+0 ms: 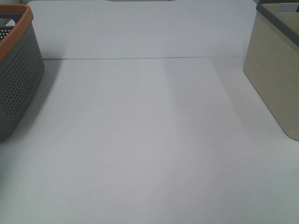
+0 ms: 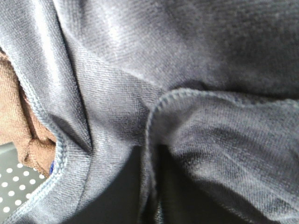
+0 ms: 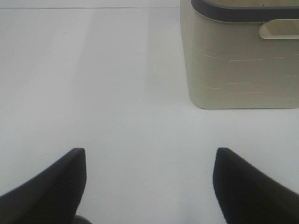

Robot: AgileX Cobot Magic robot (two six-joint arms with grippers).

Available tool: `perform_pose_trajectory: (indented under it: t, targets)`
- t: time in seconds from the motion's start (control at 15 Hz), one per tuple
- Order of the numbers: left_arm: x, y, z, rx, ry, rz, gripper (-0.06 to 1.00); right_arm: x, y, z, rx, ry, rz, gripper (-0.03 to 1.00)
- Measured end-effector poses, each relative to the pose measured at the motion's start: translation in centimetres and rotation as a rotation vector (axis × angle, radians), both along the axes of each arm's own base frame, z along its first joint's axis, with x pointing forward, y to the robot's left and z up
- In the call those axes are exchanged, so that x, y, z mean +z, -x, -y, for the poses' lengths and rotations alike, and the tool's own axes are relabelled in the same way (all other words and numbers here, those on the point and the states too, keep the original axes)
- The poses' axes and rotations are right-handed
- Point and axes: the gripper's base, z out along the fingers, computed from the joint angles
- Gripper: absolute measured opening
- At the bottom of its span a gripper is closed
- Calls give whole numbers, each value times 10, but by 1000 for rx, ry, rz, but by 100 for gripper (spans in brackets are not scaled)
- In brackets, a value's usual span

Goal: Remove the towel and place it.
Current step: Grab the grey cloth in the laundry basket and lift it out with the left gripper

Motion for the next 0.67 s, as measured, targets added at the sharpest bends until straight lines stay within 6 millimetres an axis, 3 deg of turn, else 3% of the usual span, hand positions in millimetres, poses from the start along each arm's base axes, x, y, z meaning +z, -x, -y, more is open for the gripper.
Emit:
perform_pose_trajectory:
  t: [0.13, 0.27, 0.4, 0.47, 0.67]
  targets:
    - [8, 4, 0, 2, 1, -22, 0, 0, 0, 0, 0, 0, 0, 75]
    - [35, 12, 2, 6, -5, -8, 0, 0, 0, 0, 0, 0, 0, 75]
    - [74, 25, 4, 15, -10, 33, 0, 0, 0, 0, 0, 0, 0, 75]
    - [112, 44, 8, 53, 12, 50, 0, 0, 0, 0, 0, 0, 0, 75]
    - [173, 83, 19, 78, 74, 102, 0, 0, 0, 0, 0, 0, 0, 75]
